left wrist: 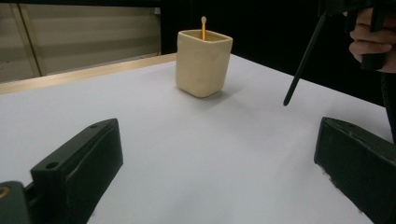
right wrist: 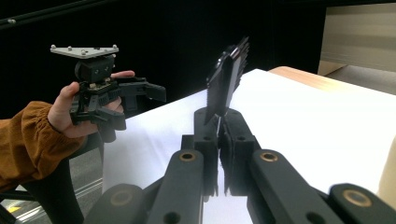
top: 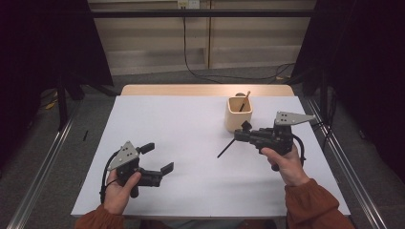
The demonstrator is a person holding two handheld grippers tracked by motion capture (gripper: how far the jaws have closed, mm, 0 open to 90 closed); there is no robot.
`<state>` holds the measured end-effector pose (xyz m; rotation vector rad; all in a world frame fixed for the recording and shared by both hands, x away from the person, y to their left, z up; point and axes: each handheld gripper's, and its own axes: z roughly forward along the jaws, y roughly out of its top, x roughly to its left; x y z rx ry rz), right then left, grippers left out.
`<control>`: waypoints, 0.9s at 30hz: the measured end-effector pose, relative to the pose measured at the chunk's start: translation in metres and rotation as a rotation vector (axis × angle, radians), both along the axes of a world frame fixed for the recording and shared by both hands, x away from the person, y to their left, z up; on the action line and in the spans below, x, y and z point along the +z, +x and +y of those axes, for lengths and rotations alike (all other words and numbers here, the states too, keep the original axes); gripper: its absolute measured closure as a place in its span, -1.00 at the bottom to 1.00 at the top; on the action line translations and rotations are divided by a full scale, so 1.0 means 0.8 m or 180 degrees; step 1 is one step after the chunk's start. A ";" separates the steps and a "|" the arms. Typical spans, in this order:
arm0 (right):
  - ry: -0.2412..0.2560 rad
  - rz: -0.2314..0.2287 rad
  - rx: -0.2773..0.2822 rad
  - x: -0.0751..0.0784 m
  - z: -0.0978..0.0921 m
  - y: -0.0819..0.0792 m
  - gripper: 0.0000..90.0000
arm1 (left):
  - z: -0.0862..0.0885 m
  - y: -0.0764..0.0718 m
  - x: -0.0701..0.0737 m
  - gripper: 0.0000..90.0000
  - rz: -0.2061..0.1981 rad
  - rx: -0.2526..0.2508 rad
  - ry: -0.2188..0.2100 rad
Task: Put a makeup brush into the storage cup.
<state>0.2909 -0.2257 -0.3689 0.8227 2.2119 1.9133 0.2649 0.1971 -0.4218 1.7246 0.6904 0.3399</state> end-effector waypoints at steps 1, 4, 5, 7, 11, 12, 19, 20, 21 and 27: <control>-0.0003 -0.0004 -0.0011 0.000 -0.001 0.000 0.90 | 0.002 0.000 -0.001 -0.97 0.0012 0.0014 -0.0015; 0.0002 -0.0008 -0.0053 0.001 -0.006 0.002 0.90 | 0.011 -0.002 -0.004 -0.97 0.0031 0.0068 -0.0013; -0.0009 -0.0007 -0.0066 0.001 -0.007 0.002 0.90 | 0.013 -0.002 -0.005 -0.97 0.0035 0.0078 -0.0012; -0.0008 -0.0007 -0.0084 0.002 -0.009 0.002 0.90 | 0.017 -0.003 -0.007 -0.97 0.0035 0.0077 -0.0002; -0.0041 -0.0021 -0.0124 0.004 -0.013 0.002 0.90 | 0.022 -0.006 -0.010 -0.97 0.0034 0.0129 -0.0021; -0.0047 -0.0038 -0.0134 0.004 -0.014 0.003 0.90 | 0.024 -0.006 -0.011 -0.97 0.0037 0.0144 -0.0021; -0.0063 -0.0129 -0.0207 0.016 -0.024 0.006 0.90 | 0.032 -0.009 -0.016 -0.97 0.0045 0.0193 -0.0004; -0.0075 -0.0130 -0.0220 0.017 -0.025 0.006 0.90 | 0.033 -0.009 -0.016 -0.98 0.0042 0.0217 -0.0015; -0.0084 -0.0138 -0.0231 0.018 -0.027 0.006 0.90 | 0.034 -0.009 -0.016 -0.98 0.0035 0.0231 -0.0024; -0.0093 -0.0148 -0.0313 0.020 -0.036 0.008 0.90 | 0.036 -0.009 -0.019 -0.97 0.0000 0.0303 0.0009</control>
